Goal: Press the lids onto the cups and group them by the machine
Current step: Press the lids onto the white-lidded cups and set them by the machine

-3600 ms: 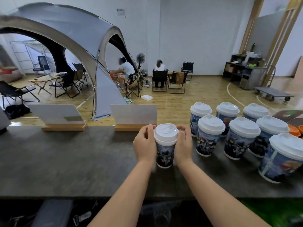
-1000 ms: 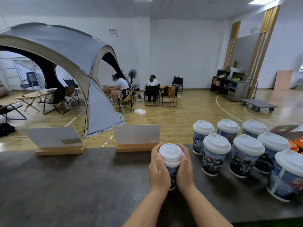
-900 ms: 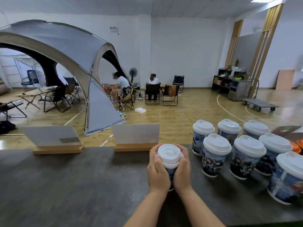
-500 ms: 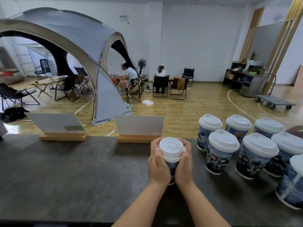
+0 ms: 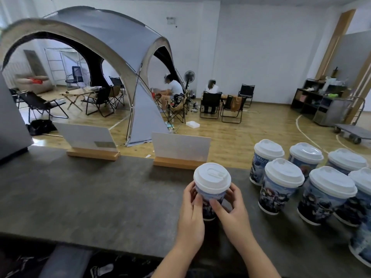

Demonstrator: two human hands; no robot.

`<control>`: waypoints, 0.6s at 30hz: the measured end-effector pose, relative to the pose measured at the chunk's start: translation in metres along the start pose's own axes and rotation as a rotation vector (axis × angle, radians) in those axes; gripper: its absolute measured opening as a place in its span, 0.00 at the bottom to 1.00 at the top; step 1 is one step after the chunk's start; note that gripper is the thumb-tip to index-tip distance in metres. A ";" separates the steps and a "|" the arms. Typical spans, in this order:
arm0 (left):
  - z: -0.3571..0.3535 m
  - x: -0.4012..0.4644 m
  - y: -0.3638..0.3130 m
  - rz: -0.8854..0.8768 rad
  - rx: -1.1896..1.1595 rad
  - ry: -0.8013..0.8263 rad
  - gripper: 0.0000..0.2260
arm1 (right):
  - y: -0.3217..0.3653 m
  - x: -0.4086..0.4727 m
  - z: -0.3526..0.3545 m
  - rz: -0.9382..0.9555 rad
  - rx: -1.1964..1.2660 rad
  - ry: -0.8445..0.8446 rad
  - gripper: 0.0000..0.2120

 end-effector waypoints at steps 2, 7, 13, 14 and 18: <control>0.013 0.000 -0.007 0.001 -0.027 -0.028 0.15 | 0.004 0.005 -0.013 0.008 0.002 0.020 0.28; 0.077 0.005 -0.026 -0.039 -0.058 -0.209 0.13 | 0.014 0.015 -0.078 0.033 0.068 0.124 0.28; 0.178 0.001 -0.043 -0.050 -0.059 -0.413 0.11 | 0.023 0.011 -0.187 0.020 0.119 0.295 0.28; 0.194 -0.001 -0.048 -0.052 -0.055 -0.440 0.13 | 0.025 0.009 -0.204 0.020 0.128 0.315 0.28; 0.259 0.000 -0.061 -0.042 -0.045 -0.496 0.16 | 0.034 0.002 -0.271 0.032 0.141 0.375 0.28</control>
Point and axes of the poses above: each hand's wrist, its own x-axis towards the middle knuckle, its own z-axis out of the back of the hand, y = z × x, the point moved 8 cm from there along x, towards the middle knuckle, and after that the axes turned 6 degrees about z, right-handed, at the moved point
